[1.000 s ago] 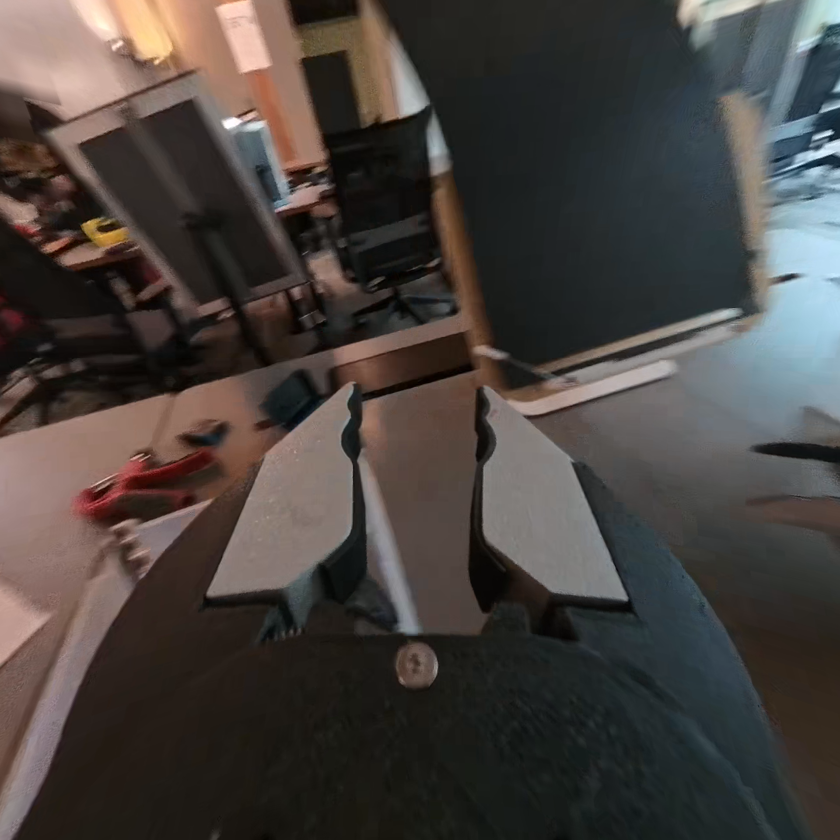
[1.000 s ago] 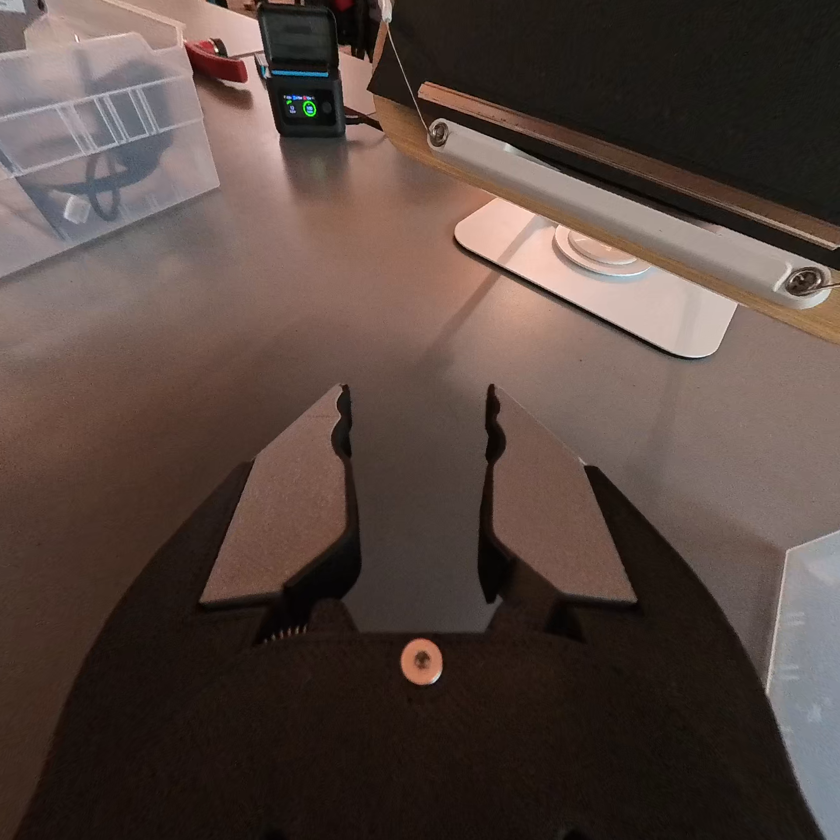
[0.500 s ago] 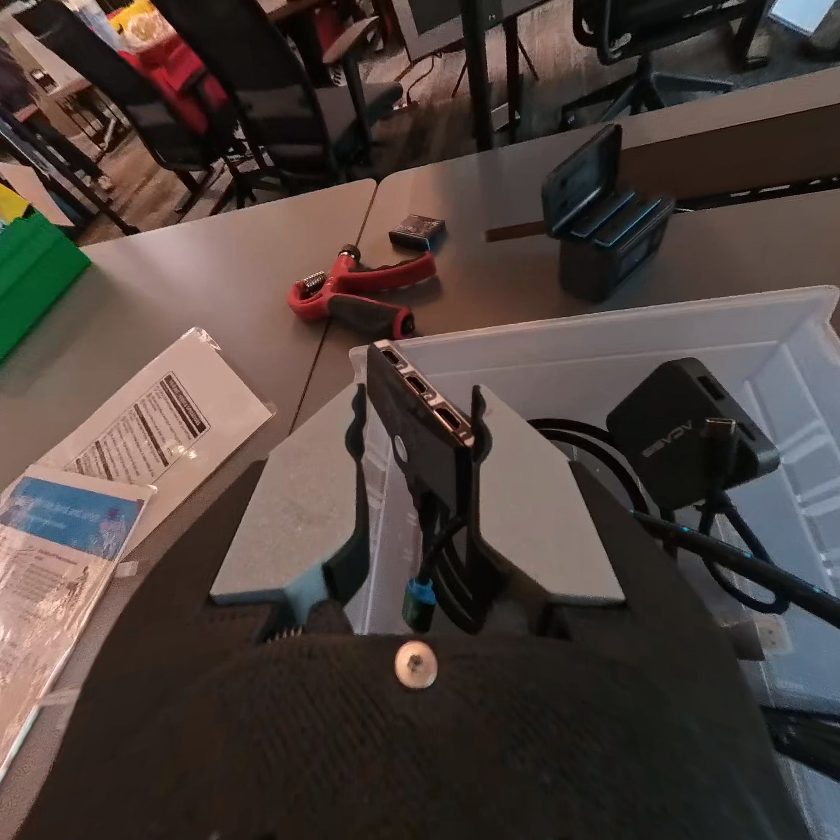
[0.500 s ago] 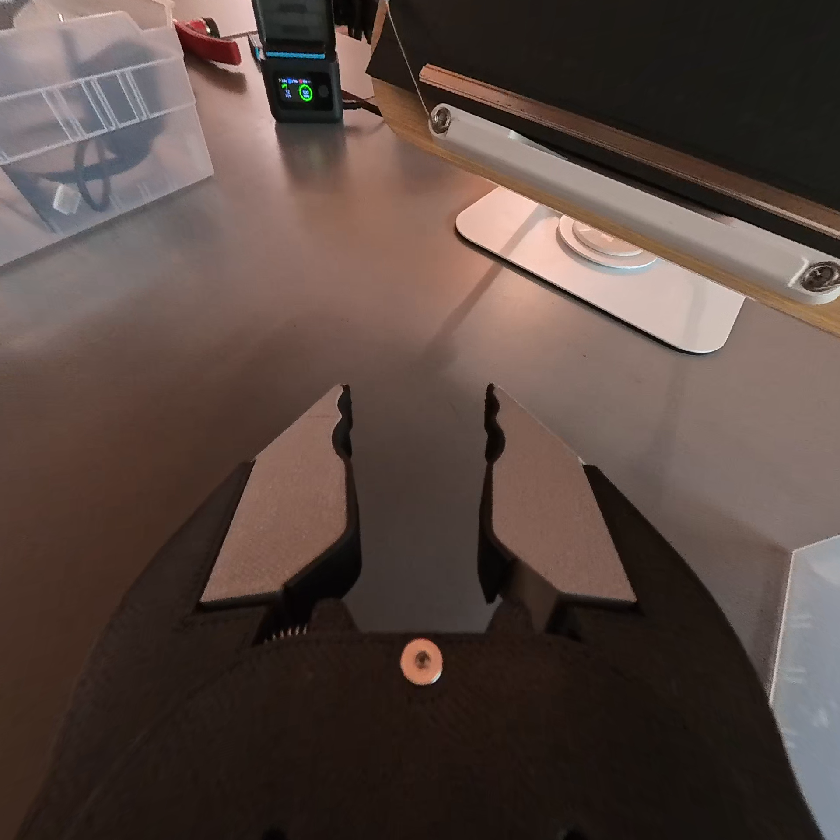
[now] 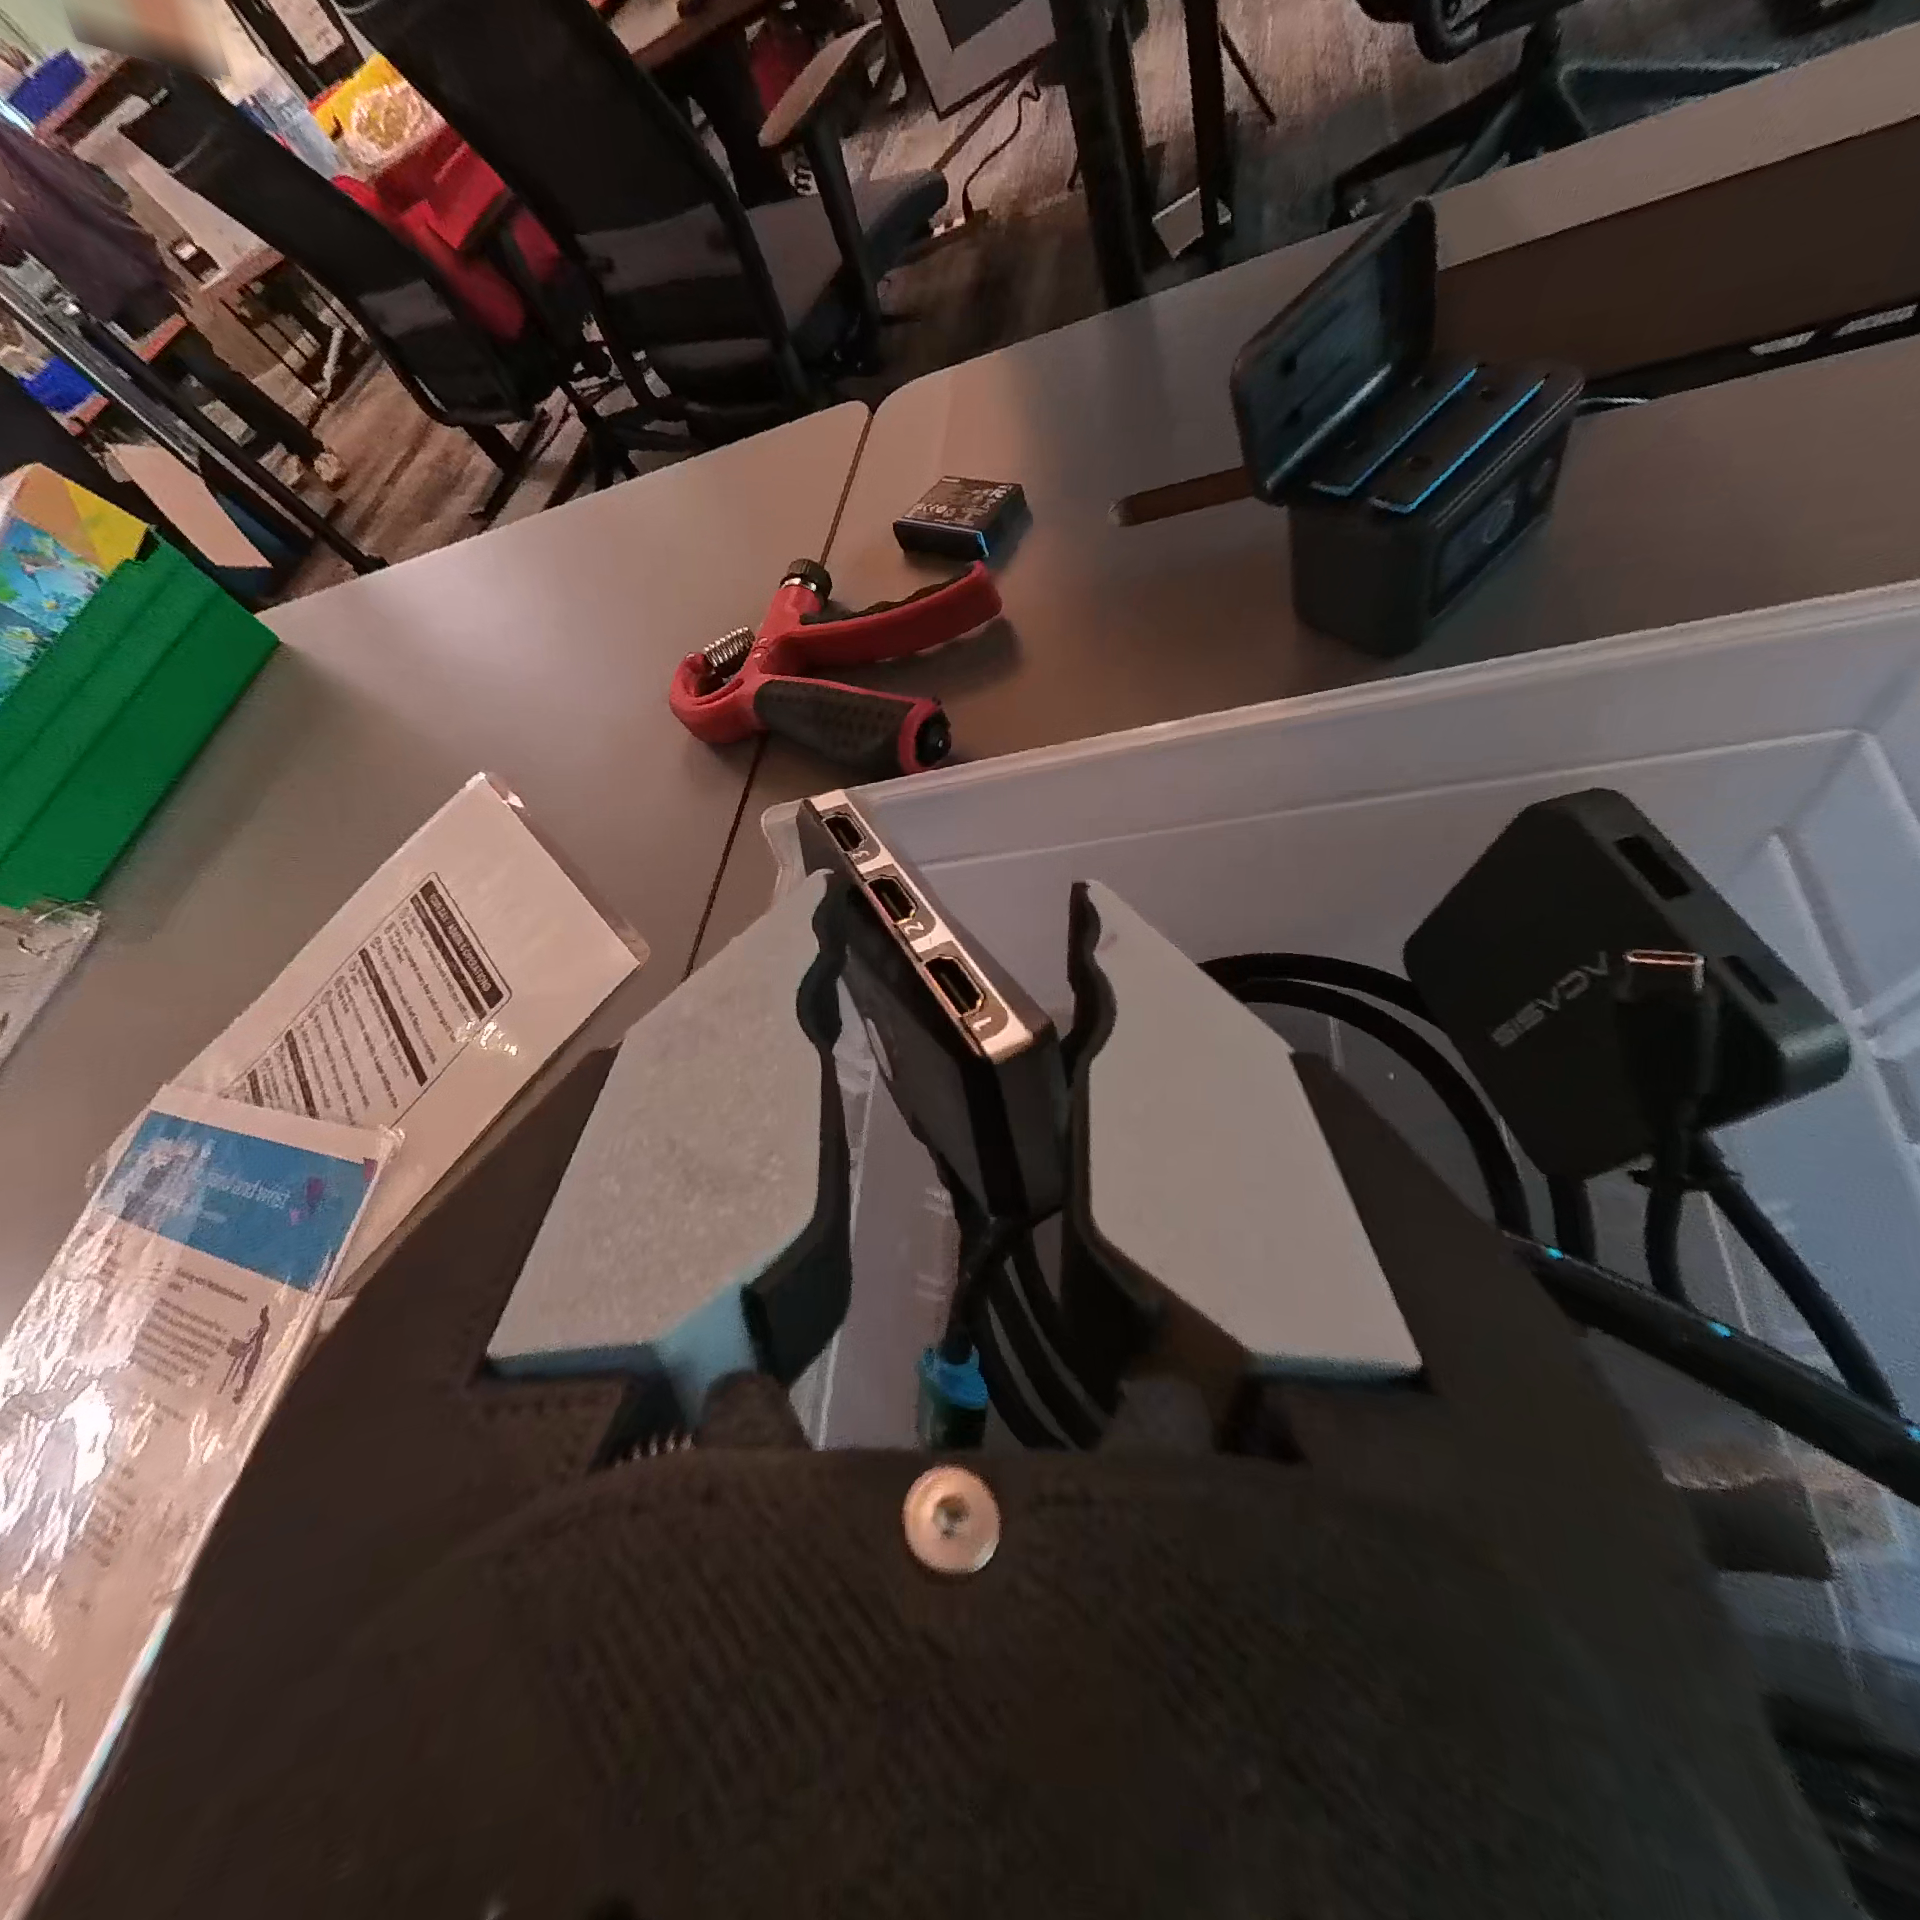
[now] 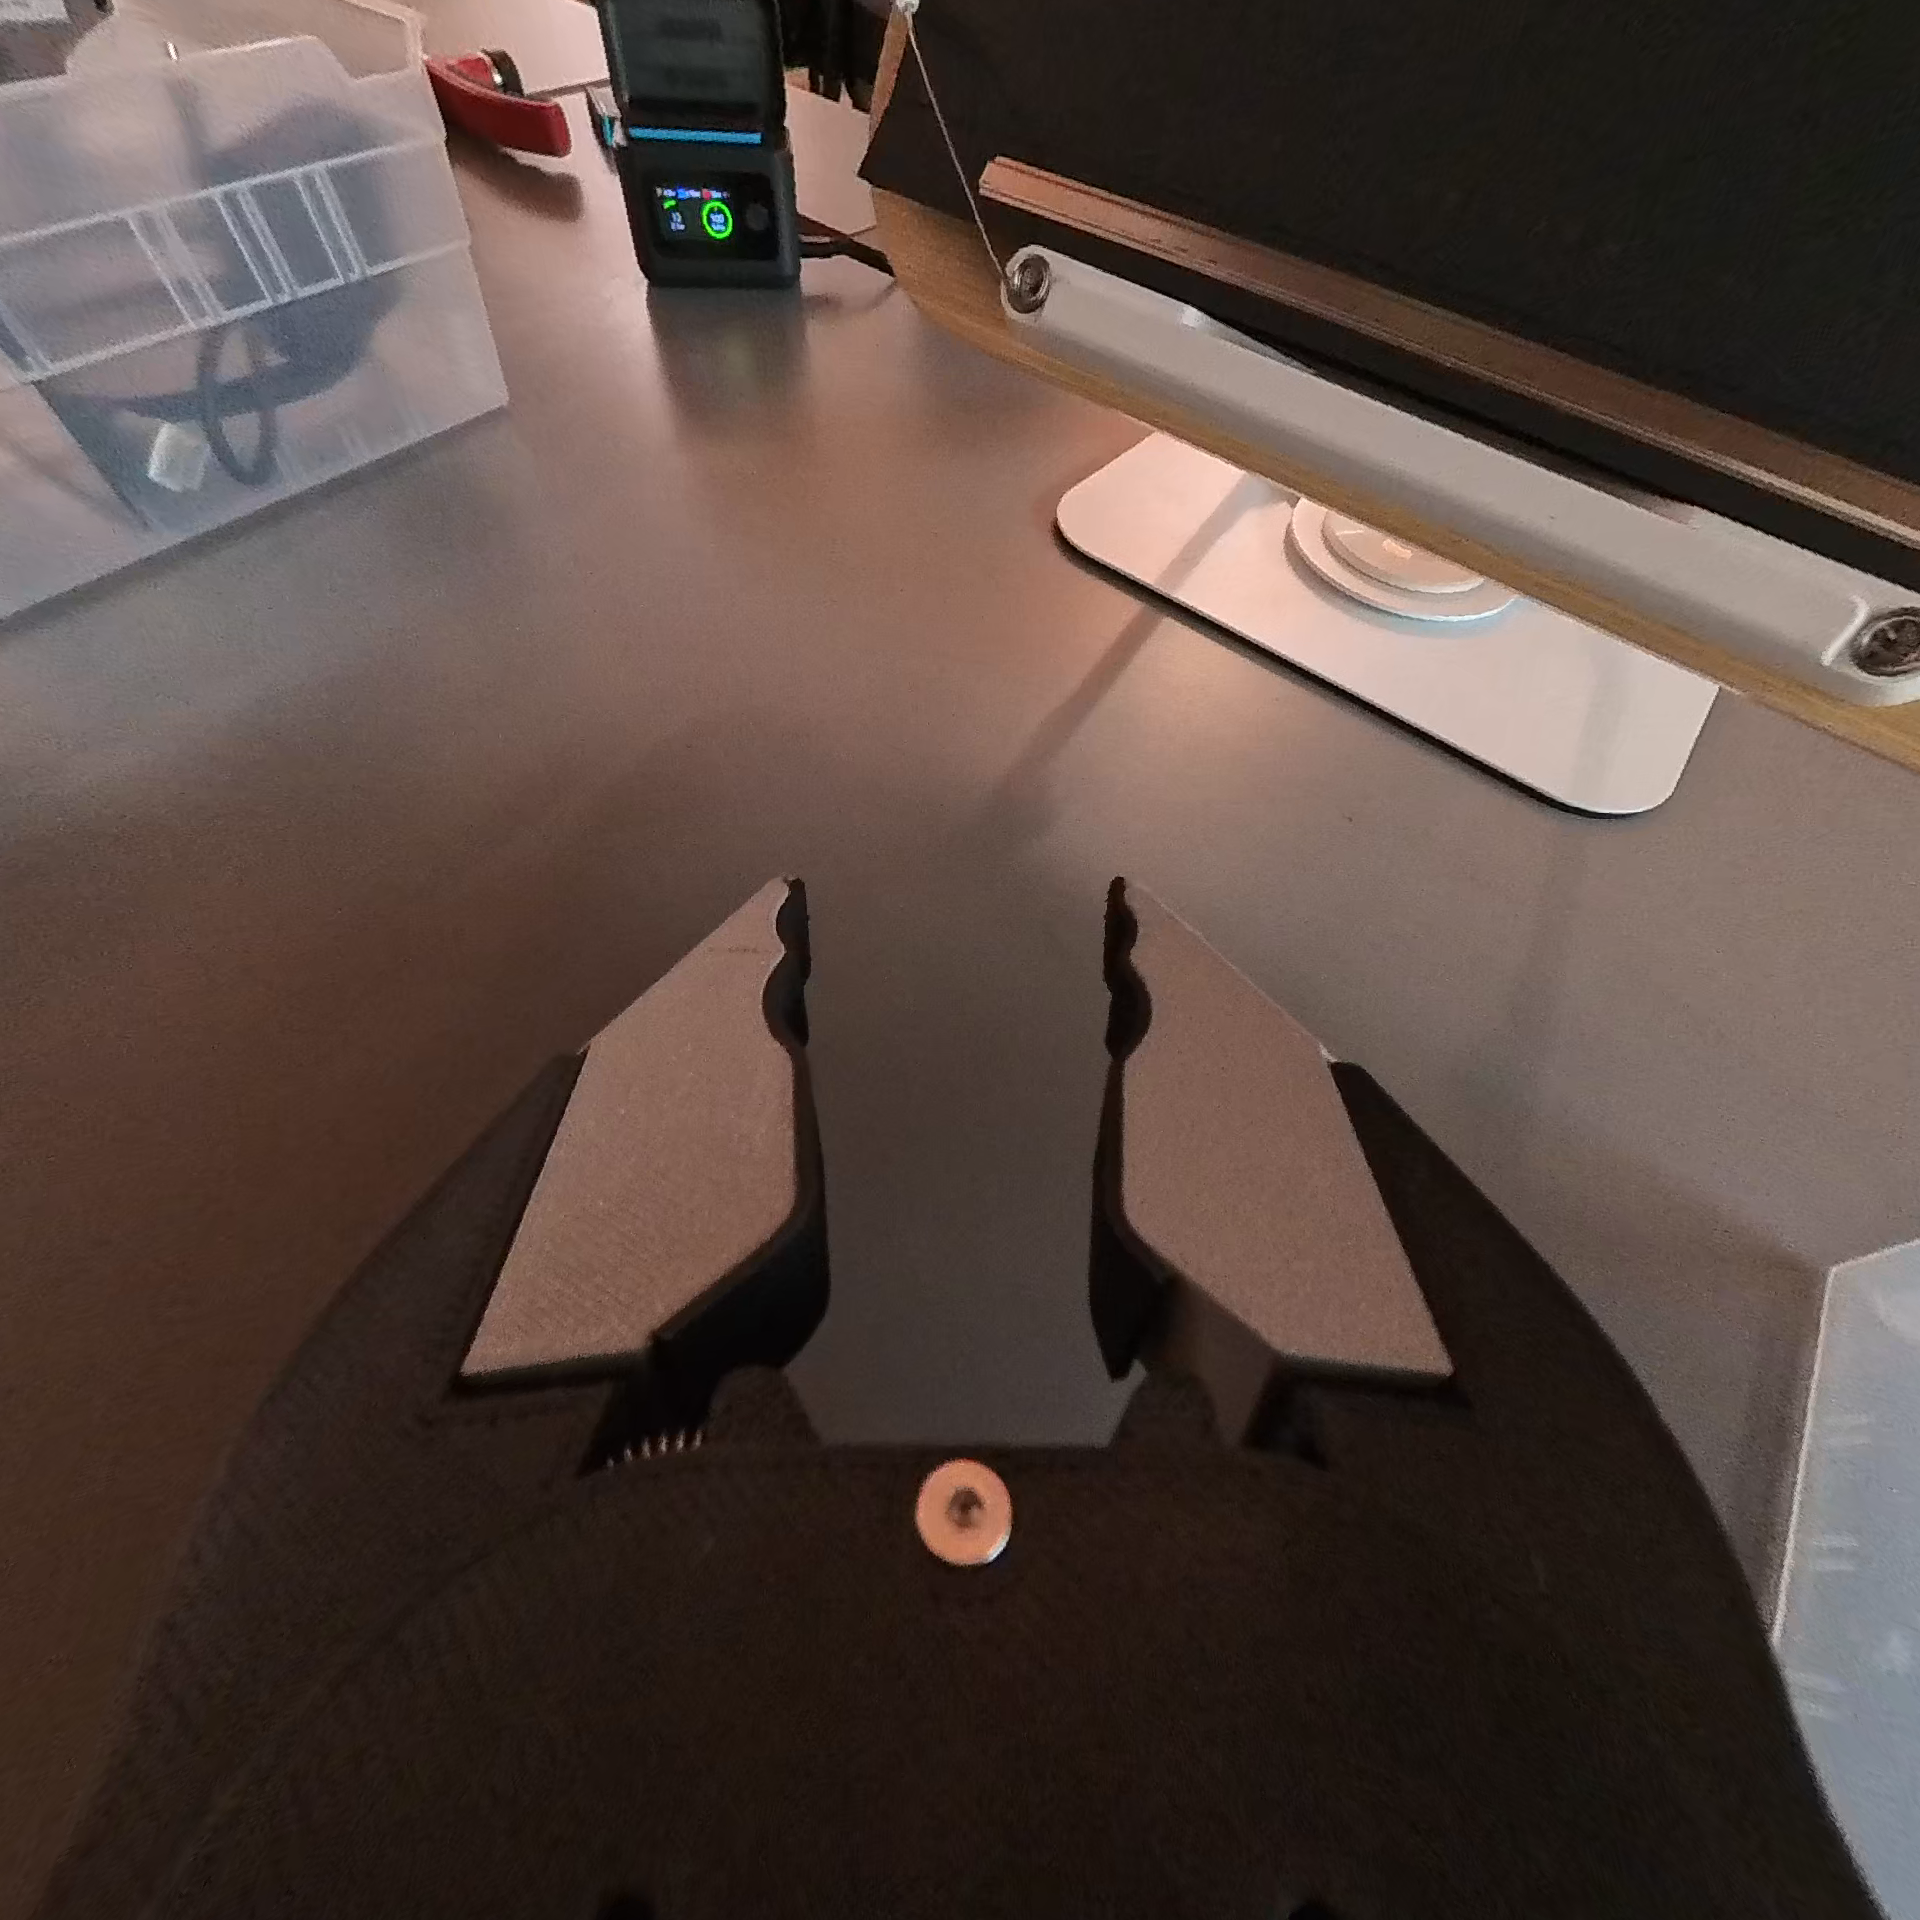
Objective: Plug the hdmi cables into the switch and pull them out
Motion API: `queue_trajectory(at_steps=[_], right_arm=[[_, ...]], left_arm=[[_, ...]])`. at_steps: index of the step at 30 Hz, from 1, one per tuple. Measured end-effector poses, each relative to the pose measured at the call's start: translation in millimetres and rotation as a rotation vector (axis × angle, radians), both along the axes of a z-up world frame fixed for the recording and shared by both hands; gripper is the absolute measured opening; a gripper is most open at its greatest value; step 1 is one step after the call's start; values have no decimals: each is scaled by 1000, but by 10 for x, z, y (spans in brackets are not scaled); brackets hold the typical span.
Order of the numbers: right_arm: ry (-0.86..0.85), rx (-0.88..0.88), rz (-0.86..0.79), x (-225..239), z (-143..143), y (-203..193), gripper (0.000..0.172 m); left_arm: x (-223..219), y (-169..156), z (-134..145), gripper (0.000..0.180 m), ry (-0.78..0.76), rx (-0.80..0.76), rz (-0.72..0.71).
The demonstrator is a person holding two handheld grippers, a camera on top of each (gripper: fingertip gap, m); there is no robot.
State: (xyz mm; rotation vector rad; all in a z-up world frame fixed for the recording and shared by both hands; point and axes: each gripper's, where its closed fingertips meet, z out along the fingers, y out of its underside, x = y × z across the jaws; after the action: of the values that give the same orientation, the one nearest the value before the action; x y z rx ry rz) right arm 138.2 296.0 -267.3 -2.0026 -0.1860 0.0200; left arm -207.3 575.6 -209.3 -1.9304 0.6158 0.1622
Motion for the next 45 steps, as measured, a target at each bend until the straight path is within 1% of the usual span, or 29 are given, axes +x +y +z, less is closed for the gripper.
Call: queue_trajectory(at_steps=[2,6,7,8,11,14,16,18,20,22,24,26,28,32,34,35,38,40,42,43,45], right_arm=[[-1,-5,1,-3,-6,1,54],[-2,-2,1,-3,-2,-1,52],[-1,-2,2,-4,-2,-1,52],[0,-3,3,-5,-4,-1,51],[-1,-9,8,-18,-13,1,51],[-10,-18,8,-24,-27,5,50],[-13,-15,7,-23,-24,4,50],[-9,-11,5,-21,-17,1,49],[-1,-11,5,-20,-17,0,49],[1,-11,4,-19,-15,0,49],[-1,-13,6,-21,-19,1,49],[-3,-13,6,-23,-19,1,49],[-1,-13,7,-23,-18,1,49],[4,-16,10,-25,-22,3,49],[2,-17,12,-28,-24,3,49],[0,-17,12,-30,-25,3,48],[-4,-17,13,-34,-26,3,48],[-1,-17,14,-39,-25,1,48],[0,-15,13,-39,-21,-2,48],[2,-15,13,-39,-21,-3,48],[5,-15,13,-38,-20,-5,48]], left_arm=[[-16,11,-2,40,17,9,7],[-85,28,39,30,52,42,18],[-108,24,75,24,55,54,17],[-97,9,131,0,44,69,-10],[-73,-34,294,0,36,87,-67],[-81,-66,468,0,15,104,-72],[-77,-81,491,0,-47,56,-56],[-62,-98,454,0,-69,3,-61],[-45,-118,366,38,-78,-44,-63],[-58,-120,231,50,-67,-99,-49],[-92,-92,137,47,-43,-100,-30],[-119,-64,44,33,-4,-91,-14],[-130,-44,15,30,43,-52,-11],[-193,-26,150,16,196,64,-9],[-180,-47,258,13,238,107,-39],[-168,-65,324,8,244,121,-53],[-103,-129,509,7,226,144,-97],[-90,-160,580,7,201,133,-106],[-63,-201,571,7,164,93,-131],[-33,-232,524,1,132,51,-150],[-28,-262,466,0,68,6,-150]])
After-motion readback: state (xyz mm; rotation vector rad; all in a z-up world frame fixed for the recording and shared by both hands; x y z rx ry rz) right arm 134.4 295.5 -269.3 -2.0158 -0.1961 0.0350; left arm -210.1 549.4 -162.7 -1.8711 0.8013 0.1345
